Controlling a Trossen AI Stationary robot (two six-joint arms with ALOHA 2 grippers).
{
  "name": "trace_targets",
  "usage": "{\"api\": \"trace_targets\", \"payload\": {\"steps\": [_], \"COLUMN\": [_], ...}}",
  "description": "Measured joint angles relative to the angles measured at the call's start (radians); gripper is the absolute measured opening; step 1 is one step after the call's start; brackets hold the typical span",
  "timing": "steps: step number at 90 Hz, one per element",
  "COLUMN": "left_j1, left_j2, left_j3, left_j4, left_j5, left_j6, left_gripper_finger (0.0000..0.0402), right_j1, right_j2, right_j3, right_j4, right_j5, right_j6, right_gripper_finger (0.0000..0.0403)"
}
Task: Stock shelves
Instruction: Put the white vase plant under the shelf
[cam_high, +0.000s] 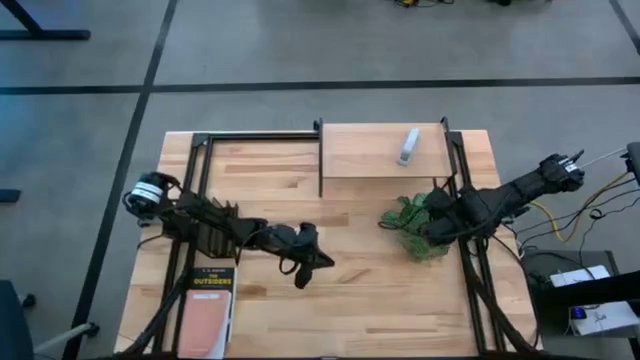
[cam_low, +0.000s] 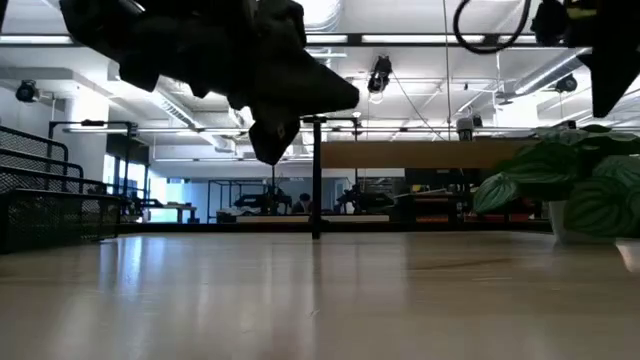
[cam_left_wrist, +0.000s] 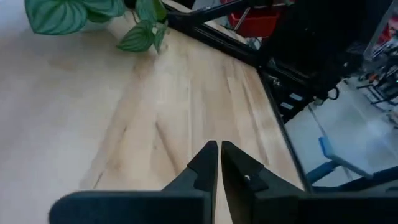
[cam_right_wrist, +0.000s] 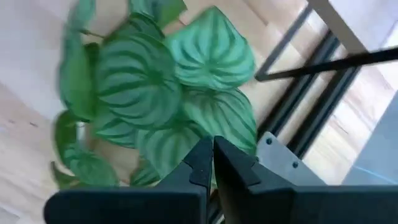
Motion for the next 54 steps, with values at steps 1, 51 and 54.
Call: {"api": "trace_targets", "payload": {"steps": [1,51,54], "left_j1": [0.001,0.006,0.006], "left_j2": [0.0,0.0,0.0], "left_j3": [0.0,0.002,0.002], "left_j4": [0.0,0.008,0.008], "left_j5": [-0.001,-0.135,-0.135], "left_j6": [0.005,0.094,0.095], "left_gripper_finger": [0.0004,0.0004,0.0004], "right_j1": [-0.002,-0.055,-0.055], "right_j2": [-0.003,-0.002,-0.002], "right_j3": [-0.003,-0.059,-0.059], "right_j4": [0.002,0.01,0.009], "right_j5": [-0.001,0.03,0.039], "right_j6": [0.0,-0.014,-0.012], "right_gripper_finger": [0.0,0.0,0.0]}}
